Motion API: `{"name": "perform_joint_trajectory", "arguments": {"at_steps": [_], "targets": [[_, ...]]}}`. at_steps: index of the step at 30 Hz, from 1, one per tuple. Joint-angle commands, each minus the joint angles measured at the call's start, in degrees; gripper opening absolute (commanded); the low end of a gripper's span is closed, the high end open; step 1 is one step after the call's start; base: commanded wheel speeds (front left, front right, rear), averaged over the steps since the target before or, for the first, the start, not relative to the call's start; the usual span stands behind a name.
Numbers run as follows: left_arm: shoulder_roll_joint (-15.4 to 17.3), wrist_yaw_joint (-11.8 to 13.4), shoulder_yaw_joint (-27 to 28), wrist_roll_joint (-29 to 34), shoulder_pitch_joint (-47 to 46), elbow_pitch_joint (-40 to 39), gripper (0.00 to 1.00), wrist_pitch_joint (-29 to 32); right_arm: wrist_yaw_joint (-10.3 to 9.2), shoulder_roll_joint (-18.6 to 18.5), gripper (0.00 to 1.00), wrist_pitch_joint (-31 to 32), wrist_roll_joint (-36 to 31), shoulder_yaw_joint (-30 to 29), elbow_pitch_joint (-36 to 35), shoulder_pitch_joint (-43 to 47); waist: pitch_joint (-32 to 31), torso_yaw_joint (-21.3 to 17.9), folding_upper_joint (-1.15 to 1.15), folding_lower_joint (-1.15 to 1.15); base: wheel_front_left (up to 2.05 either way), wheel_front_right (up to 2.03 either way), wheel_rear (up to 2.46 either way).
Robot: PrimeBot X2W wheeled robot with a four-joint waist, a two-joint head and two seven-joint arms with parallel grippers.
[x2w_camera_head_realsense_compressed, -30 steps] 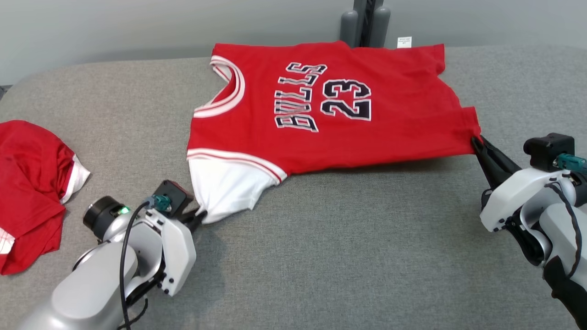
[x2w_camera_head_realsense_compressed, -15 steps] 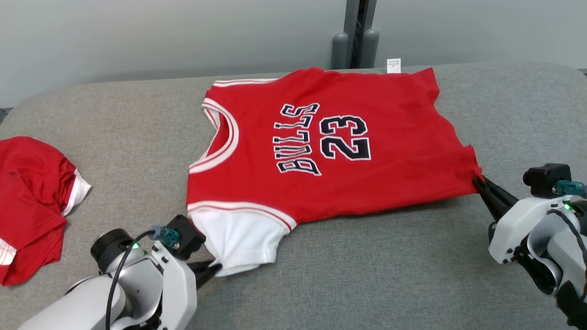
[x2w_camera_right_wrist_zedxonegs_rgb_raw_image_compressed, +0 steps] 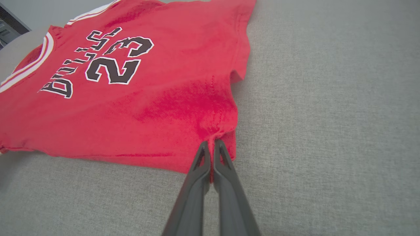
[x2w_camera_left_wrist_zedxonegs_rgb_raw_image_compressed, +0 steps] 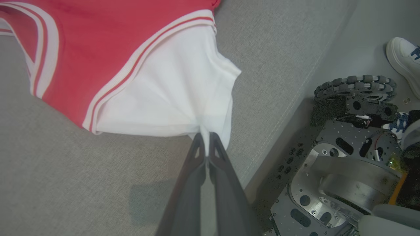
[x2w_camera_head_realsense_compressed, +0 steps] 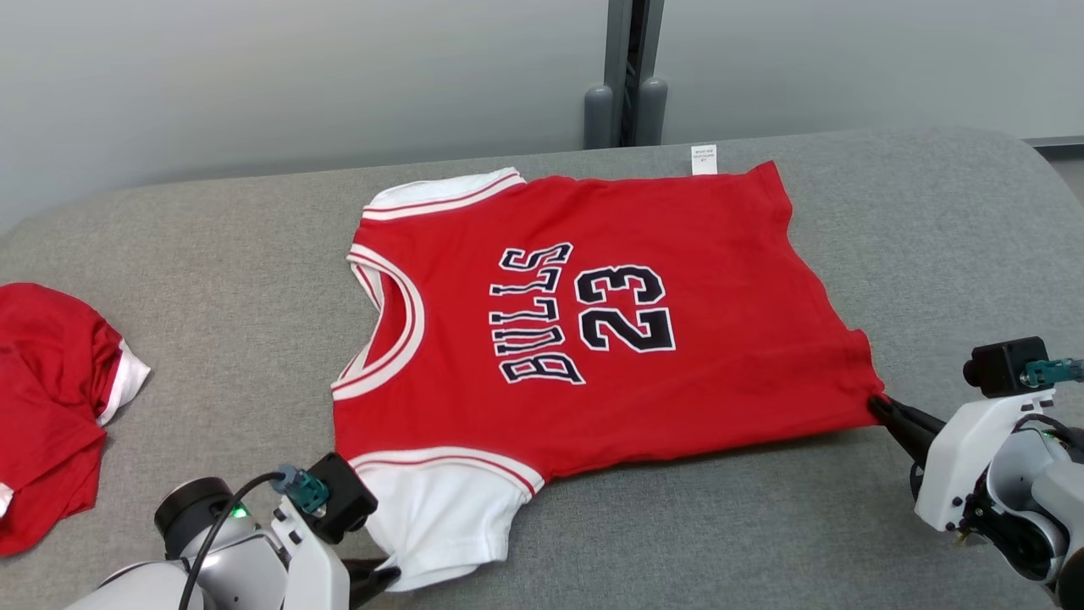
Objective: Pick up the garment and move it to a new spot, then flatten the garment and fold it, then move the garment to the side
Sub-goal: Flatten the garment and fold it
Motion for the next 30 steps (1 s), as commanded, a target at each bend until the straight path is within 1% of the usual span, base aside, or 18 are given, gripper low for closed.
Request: {"name": "perform_joint_trajectory", "arguments": {"at_steps": [1,6,9,12,13,30], "targets": [[1.0,0.4,-0.2,-0.9,1.0,-1.1,0.00,1.0,-0.04,-1.4,0.00,1.4,1.9,0.8,-1.3,0.9,-0.4,-0.3,0.00,0.00,0.00,0.00,0.00],[2.9,1.3,-0.5,-2.6,2.2,-4.0,0.00,3.1,-0.04,-4.0,0.00,4.6,5.8,2.3,-3.7,1.4,-1.1,-0.9,0.00,0.00,0.00,0.00,0.00],[4.0,1.8,-0.7,-3.4,2.8,-5.4,0.00,4.1,-0.04,-5.1,0.00,6.1,7.4,3.1,-4.9,1.4,-1.3,-1.2,0.00,0.00,0.00,0.00,0.00],[4.4,2.1,-0.8,-4.1,3.2,-6.5,0.00,4.9,-0.04,-5.8,0.00,7.6,8.5,3.8,-5.7,1.8,-1.4,-1.3,0.00,0.00,0.00,0.00,0.00],[4.8,2.5,-0.9,-4.5,3.3,-7.4,0.00,5.5,-0.04,-6.6,0.00,9.1,9.5,4.2,-6.4,2.1,-1.4,-1.4,0.00,0.00,0.00,0.00,0.00],[7.3,4.1,-2.4,-8.1,5.9,-14.0,0.00,9.1,-0.04,-11.0,0.00,19.4,14.1,6.7,-10.6,5.0,-2.6,-1.8,0.00,0.00,0.00,0.00,0.00]]}}
